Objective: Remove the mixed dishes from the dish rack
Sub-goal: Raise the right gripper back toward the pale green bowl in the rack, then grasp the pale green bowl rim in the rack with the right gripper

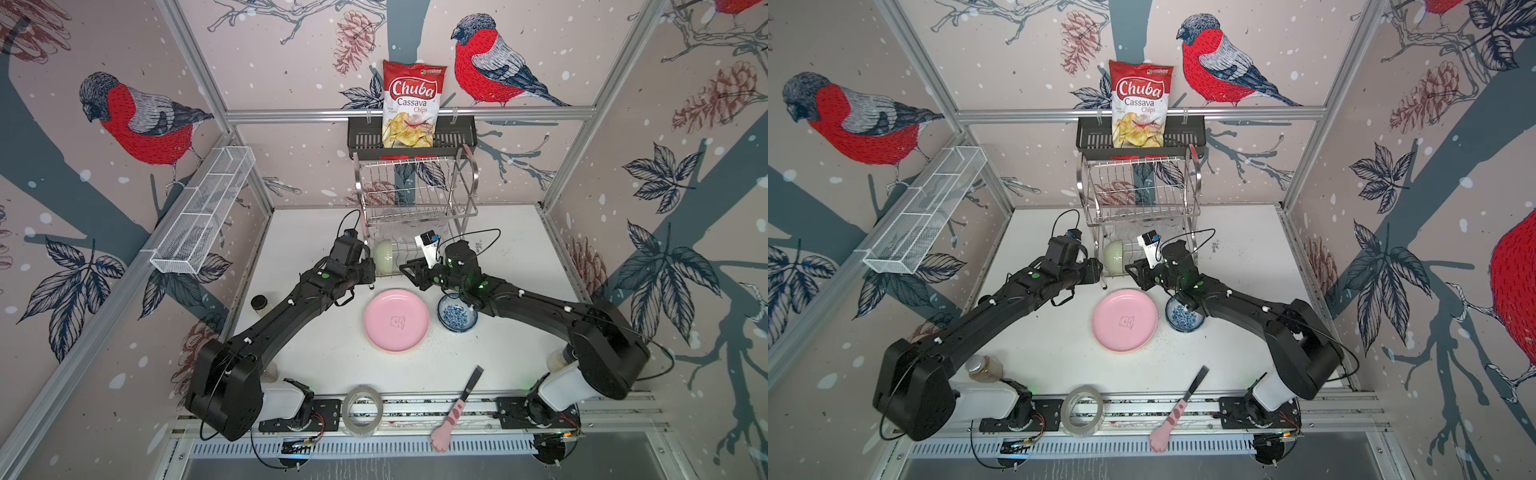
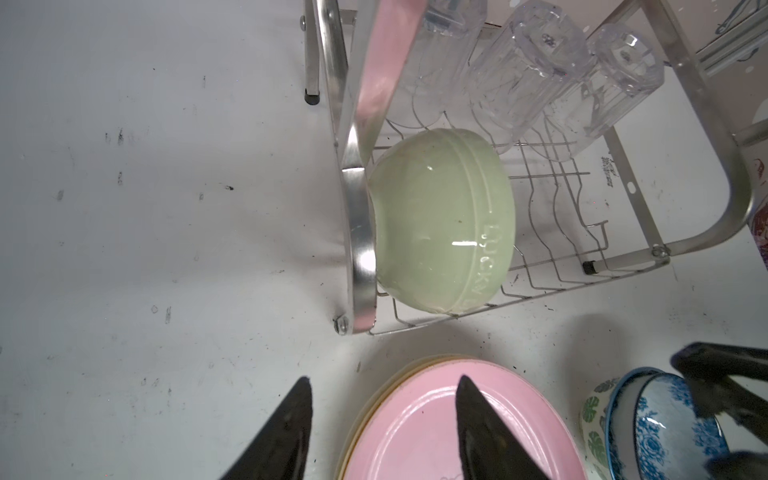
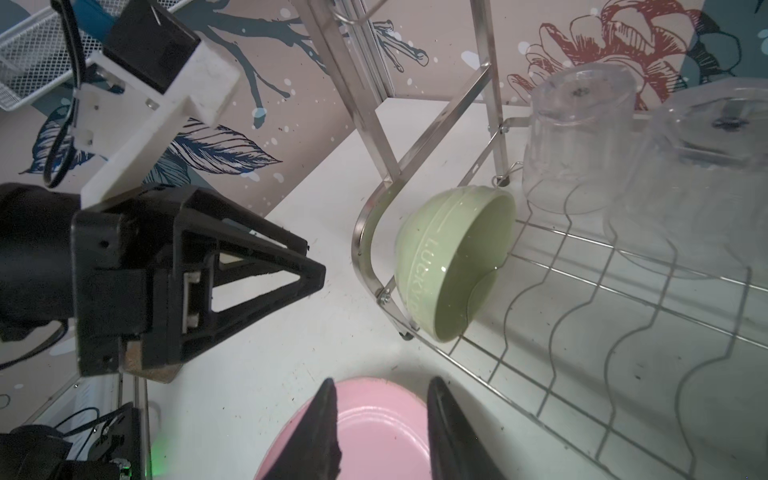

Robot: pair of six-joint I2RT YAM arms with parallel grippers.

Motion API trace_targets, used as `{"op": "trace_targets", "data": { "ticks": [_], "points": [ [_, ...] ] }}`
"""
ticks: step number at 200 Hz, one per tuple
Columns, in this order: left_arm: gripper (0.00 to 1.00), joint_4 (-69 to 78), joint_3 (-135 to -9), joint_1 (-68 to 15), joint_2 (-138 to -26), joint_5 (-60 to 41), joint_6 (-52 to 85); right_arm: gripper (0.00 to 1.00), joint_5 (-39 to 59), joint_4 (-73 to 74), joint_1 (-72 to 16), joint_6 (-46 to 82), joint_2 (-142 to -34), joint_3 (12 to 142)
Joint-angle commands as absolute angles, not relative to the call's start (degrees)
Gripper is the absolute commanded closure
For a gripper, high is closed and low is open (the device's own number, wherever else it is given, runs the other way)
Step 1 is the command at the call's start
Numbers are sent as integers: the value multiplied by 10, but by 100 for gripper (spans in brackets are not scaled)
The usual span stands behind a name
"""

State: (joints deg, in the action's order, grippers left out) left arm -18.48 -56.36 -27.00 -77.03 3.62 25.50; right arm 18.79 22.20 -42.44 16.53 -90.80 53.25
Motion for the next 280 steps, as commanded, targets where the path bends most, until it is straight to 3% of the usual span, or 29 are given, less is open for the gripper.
{"op": "trace_targets", "data": {
  "ticks": [1, 129, 165, 230, 280],
  "points": [
    [47, -153, -569, -268, -778, 60, 263, 62, 234, 300, -417, 183, -944, 553],
    [60, -129, -605, -261, -849, 68, 258, 63, 384, 331, -371, 278, -1141, 694],
    [68, -130, -610, -259, -861, 60, 257, 72, 427, 354, -372, 313, -1180, 717],
    [77, -138, -615, -259, -866, 55, 257, 98, 461, 390, -371, 353, -1201, 727],
    [78, -138, -615, -258, -870, 55, 257, 100, 487, 455, -369, 411, -1186, 705]
  ]
}}
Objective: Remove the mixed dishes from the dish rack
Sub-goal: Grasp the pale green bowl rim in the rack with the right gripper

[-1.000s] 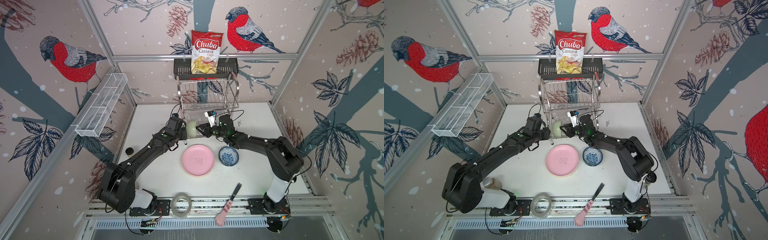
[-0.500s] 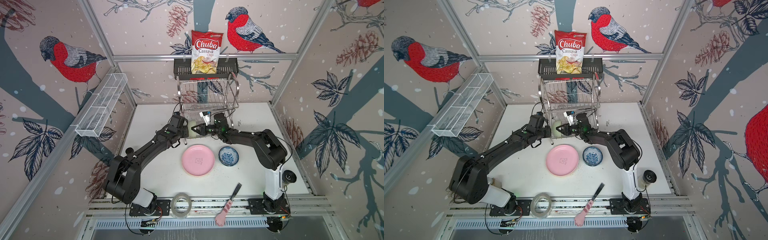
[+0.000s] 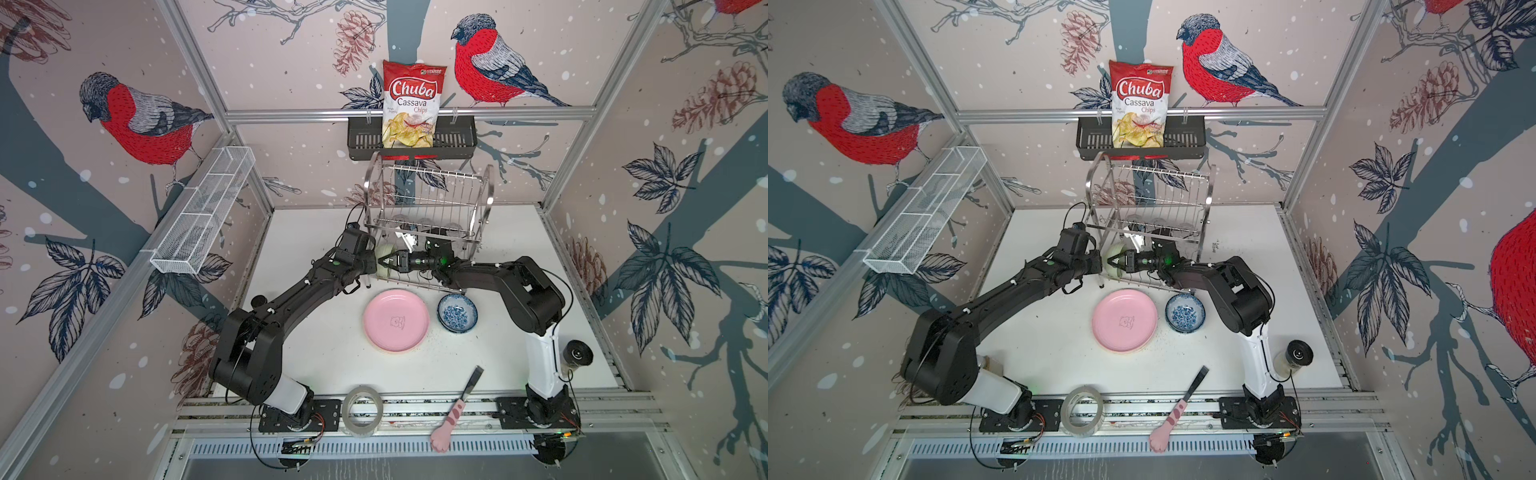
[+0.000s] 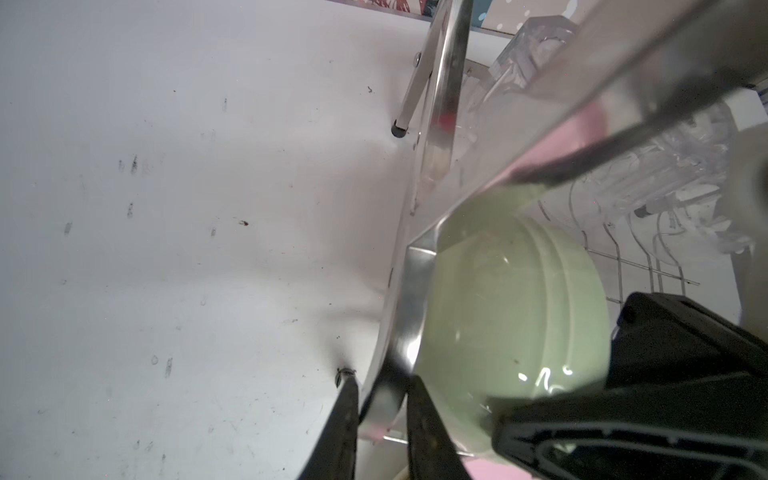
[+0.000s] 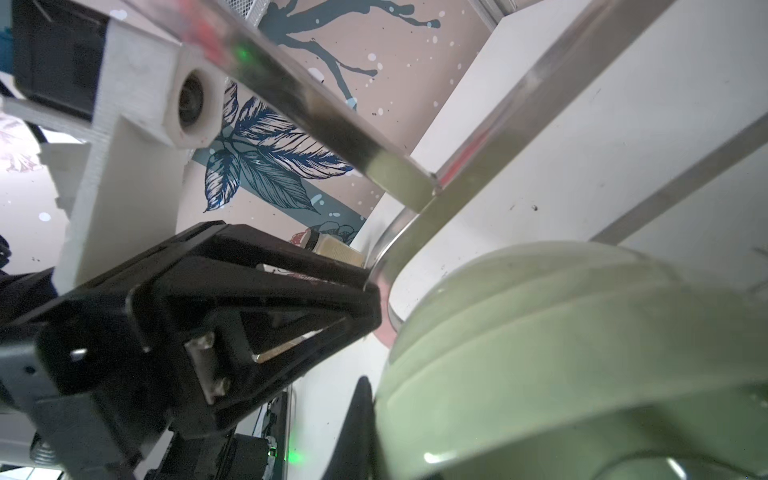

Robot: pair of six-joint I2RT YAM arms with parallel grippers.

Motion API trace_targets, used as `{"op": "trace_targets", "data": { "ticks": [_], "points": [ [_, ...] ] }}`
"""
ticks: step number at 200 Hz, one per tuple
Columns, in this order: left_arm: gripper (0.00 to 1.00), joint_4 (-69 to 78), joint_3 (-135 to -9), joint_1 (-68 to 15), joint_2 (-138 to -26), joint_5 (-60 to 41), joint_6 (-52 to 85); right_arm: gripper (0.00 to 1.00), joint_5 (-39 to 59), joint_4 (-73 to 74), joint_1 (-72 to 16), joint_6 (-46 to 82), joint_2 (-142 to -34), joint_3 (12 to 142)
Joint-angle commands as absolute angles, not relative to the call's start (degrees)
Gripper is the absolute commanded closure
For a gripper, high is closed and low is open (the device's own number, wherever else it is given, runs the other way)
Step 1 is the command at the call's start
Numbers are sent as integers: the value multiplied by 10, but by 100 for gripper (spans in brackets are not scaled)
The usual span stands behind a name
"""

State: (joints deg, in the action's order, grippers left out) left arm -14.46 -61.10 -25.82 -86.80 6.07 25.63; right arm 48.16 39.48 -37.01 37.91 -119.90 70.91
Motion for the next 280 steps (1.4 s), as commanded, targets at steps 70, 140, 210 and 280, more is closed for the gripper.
{"op": "trace_targets", "data": {
  "ticks": [70, 140, 210, 280],
  "points": [
    [84, -141, -616, -258, -873, 46, 259, 100, 501, 475, -369, 429, -1156, 701],
    [96, -135, -617, -258, -880, 45, 263, 100, 534, 471, -344, 432, -1189, 738],
    [100, -119, -649, -257, -940, -19, 274, 100, 557, 519, -324, 447, -1218, 734],
    [100, -120, -641, -257, -948, -23, 287, 100, 564, 823, -308, 649, -1272, 701]
  ]
}}
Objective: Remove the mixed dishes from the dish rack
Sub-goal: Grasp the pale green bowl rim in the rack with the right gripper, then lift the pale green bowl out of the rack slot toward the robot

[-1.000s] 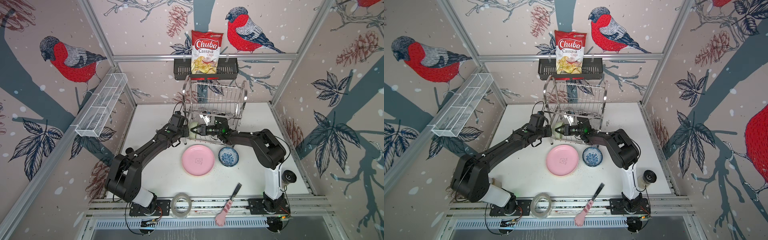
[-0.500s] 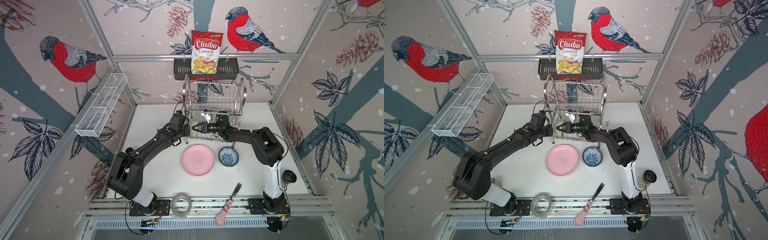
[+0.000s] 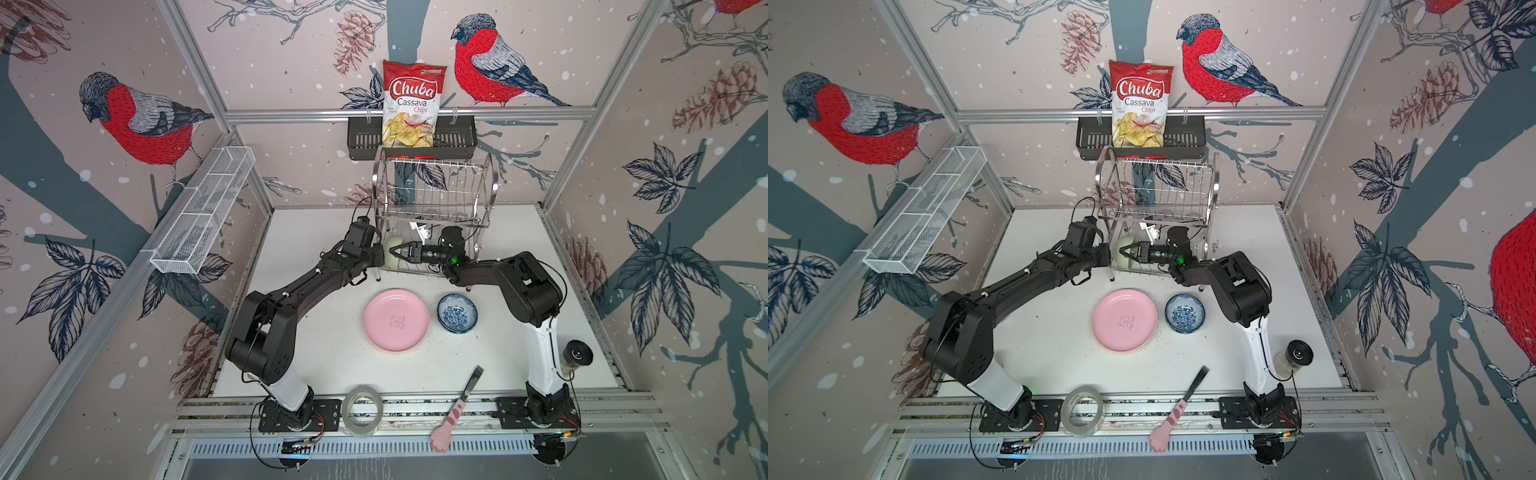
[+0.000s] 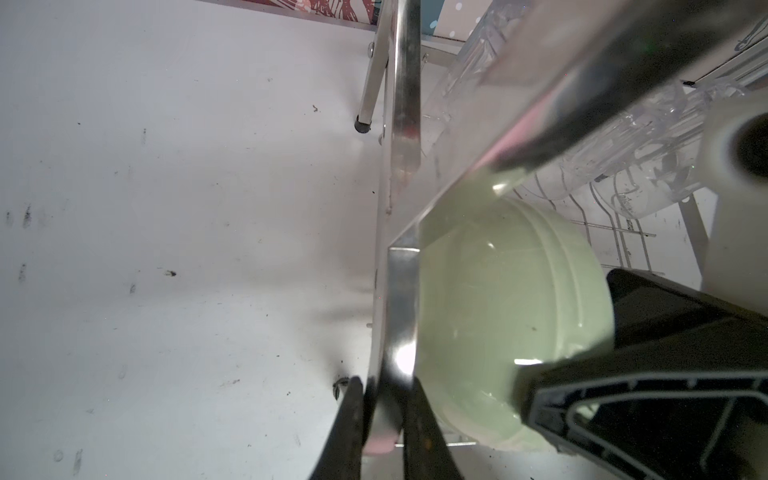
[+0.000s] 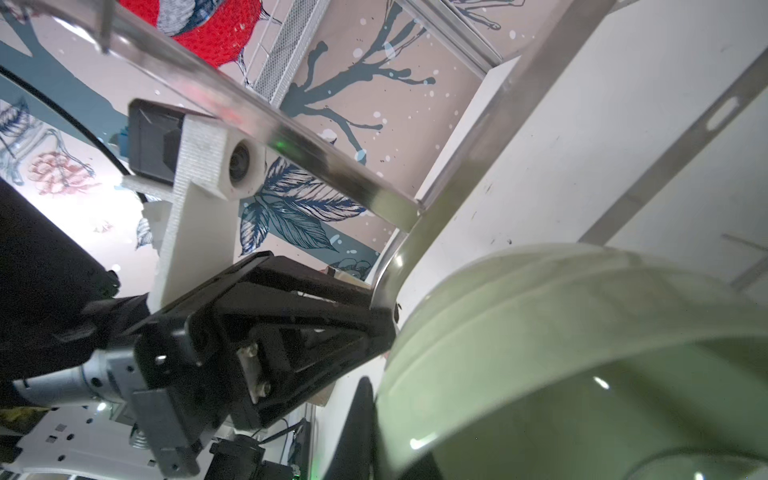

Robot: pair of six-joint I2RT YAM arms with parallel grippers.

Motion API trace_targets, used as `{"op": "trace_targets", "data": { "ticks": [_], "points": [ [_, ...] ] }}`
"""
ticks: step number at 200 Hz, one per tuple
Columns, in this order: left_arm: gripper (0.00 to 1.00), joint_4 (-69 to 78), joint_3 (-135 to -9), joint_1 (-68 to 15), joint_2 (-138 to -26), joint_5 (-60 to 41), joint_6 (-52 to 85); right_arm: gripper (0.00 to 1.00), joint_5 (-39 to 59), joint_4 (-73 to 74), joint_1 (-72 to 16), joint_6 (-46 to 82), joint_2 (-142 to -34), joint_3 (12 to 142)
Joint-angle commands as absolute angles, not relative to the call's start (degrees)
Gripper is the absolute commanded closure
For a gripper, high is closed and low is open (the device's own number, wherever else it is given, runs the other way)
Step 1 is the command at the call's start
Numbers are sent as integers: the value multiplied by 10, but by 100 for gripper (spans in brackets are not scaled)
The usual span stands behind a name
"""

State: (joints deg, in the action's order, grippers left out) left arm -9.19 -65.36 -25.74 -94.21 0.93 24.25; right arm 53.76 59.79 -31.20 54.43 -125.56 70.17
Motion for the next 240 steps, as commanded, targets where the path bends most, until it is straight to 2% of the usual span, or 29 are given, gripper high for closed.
{"op": "trace_targets", "data": {
  "ticks": [1, 35, 106, 240],
  "points": [
    [100, -120, -640, -257, -948, -23, 287, 100, 564, 829, -307, 653, -1273, 701],
    [100, -118, -622, -258, -941, -23, 292, 100, 556, 958, -296, 745, -1304, 699],
    [100, -115, -610, -257, -939, -20, 296, 100, 562, 1029, -295, 798, -1294, 683],
    [100, -105, -599, -251, -926, -20, 309, 100, 571, 1023, -317, 748, -1139, 480]
  ]
}}
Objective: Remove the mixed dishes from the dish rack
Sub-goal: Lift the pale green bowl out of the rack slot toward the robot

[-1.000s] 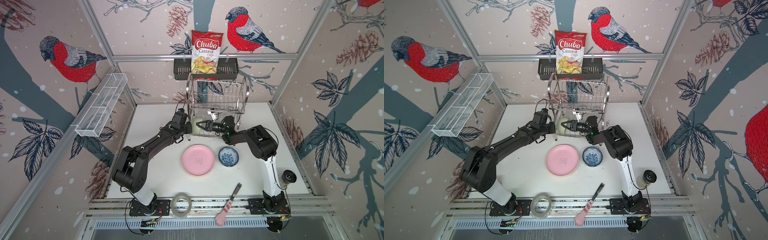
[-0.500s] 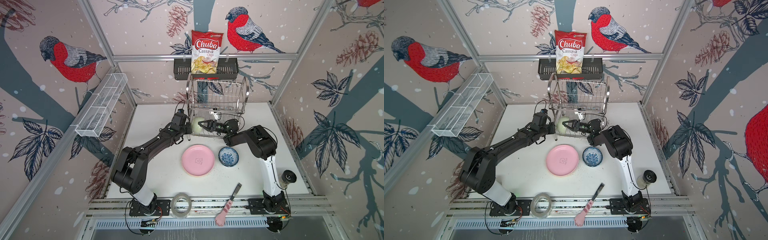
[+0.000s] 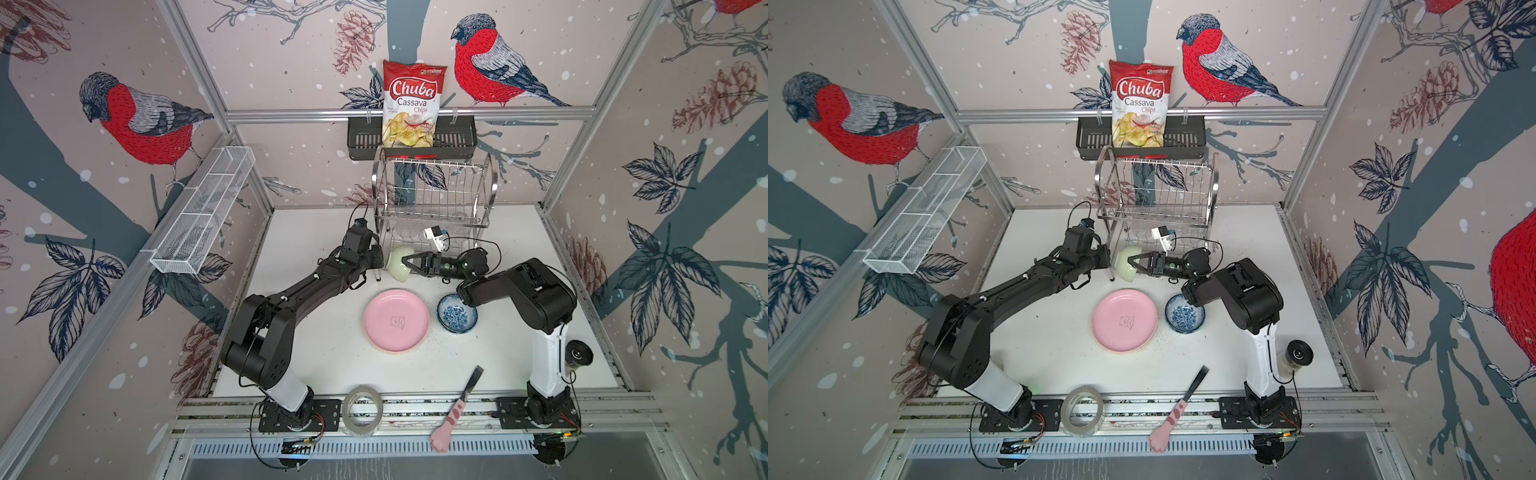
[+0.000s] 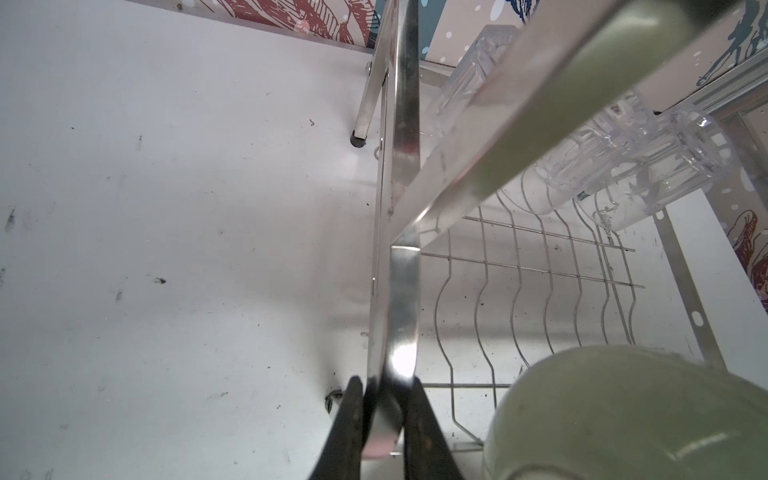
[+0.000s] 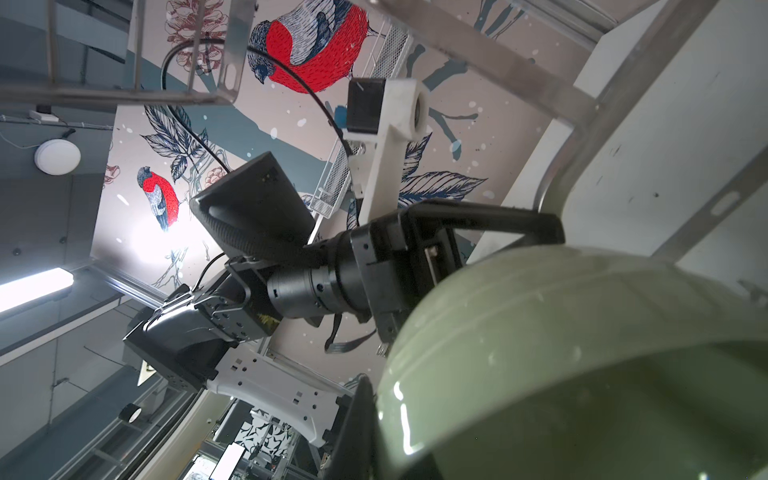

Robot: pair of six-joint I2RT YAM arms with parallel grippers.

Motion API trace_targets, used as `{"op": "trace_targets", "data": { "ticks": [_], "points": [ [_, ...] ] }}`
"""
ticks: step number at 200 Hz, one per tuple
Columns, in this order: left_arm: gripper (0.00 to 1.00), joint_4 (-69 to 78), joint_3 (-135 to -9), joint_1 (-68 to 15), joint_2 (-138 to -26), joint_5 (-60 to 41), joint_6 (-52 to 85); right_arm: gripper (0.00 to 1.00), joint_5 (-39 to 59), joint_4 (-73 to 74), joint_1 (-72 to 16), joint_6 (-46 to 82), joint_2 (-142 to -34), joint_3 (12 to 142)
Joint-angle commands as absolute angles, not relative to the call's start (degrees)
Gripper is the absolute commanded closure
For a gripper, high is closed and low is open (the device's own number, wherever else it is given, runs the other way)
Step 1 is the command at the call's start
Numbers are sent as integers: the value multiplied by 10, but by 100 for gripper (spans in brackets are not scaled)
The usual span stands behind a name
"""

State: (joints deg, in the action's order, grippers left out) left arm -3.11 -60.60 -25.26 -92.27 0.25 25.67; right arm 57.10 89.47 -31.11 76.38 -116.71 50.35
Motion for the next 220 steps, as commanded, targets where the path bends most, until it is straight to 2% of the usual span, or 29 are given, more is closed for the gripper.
{"op": "trace_targets", "data": {
  "ticks": [1, 15, 43, 63, 80, 106, 124, 176, 220],
  "points": [
    [100, -105, -599, -251, -926, -20, 309, 100, 571, 1023, -317, 748, -1137, 479],
    [97, -104, -597, -250, -923, -20, 310, 100, 572, 1009, -322, 735, -1114, 459],
    [84, -107, -594, -250, -913, -20, 313, 100, 574, 910, -333, 664, -1052, 423],
    [74, -111, -587, -250, -899, -20, 315, 100, 567, 766, -347, 568, -997, 403],
    [64, -115, -577, -250, -880, -17, 315, 100, 546, 581, -365, 450, -938, 403],
    [52, -123, -556, -250, -848, -9, 314, 100, 427, 213, -416, 227, -860, 459],
    [46, -133, -544, -250, -823, -9, 314, 100, 358, 79, -449, 157, -839, 493],
    [27, -193, -530, -250, -732, -10, 295, 100, 107, -184, -567, 41, -836, 593],
    [14, -255, -551, -250, -683, -72, 251, 100, 2, -298, -650, -5, -861, 666]
  ]
}}
